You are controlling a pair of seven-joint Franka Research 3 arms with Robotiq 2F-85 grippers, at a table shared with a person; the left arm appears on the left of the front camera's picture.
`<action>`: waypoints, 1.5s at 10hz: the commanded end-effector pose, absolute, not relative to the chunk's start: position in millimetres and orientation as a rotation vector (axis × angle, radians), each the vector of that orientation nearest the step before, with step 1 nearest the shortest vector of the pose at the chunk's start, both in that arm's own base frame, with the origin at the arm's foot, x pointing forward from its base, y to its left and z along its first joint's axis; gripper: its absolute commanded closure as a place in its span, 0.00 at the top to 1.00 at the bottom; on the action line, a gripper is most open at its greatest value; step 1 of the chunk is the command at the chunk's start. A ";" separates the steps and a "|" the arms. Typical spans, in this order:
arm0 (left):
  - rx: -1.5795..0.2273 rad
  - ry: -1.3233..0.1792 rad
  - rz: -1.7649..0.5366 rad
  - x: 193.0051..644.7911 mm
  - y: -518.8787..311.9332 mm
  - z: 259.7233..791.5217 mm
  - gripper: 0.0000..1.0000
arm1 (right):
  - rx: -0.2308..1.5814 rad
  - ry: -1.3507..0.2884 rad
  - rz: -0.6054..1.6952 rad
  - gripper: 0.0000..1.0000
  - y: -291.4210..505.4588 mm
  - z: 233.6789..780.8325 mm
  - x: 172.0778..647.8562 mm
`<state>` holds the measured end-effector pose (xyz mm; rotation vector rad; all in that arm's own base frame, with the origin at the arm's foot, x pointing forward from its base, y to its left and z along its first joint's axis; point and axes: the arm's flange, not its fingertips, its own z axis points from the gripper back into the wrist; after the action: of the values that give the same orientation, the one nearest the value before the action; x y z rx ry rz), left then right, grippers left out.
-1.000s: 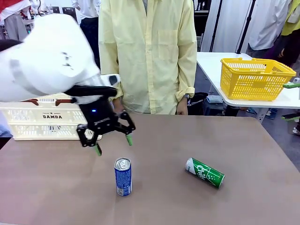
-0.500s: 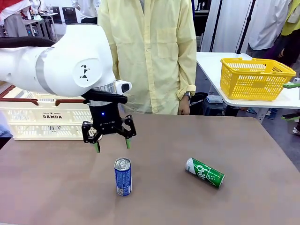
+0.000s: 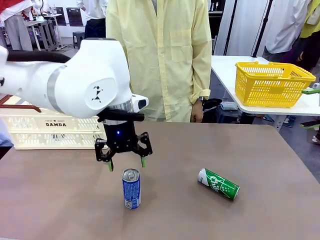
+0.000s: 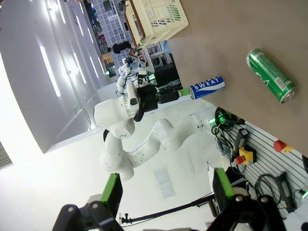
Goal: Place the drinks into the Shopping basket.
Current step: Pick up one drink and place it into the Shopping basket.
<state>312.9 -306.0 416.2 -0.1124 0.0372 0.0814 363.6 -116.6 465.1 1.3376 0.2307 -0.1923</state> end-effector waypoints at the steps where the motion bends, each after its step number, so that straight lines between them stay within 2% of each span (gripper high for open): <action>1: -0.098 0.028 0.092 312.4 -310.7 398.6 1.00 | 1.332 0.236 -0.192 1.00 -117.6 468.9 363.2; 6: -0.044 0.059 0.058 307.8 -323.4 362.7 1.00 | 1.332 0.236 -0.192 1.00 -117.6 468.9 363.2; 12: -0.058 0.091 0.051 306.2 -329.4 358.1 1.00 | 1.332 0.236 -0.192 1.00 -117.6 468.9 363.2; 13: -0.053 0.085 0.043 306.2 -329.9 357.6 0.42 | 1.332 0.236 -0.192 1.00 -117.6 468.9 363.2; 14: -0.043 0.073 0.044 306.4 -330.5 357.1 0.00 | 1.332 0.236 -0.192 1.00 -117.6 468.9 363.2; 15: -0.045 0.072 0.049 306.8 -330.2 356.5 0.00 | 1.332 0.236 -0.192 1.00 -117.6 468.9 363.2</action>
<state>303.6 -326.5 357.7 -0.0650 0.0967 0.0250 363.6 -116.5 465.1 1.3376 0.2307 -0.1922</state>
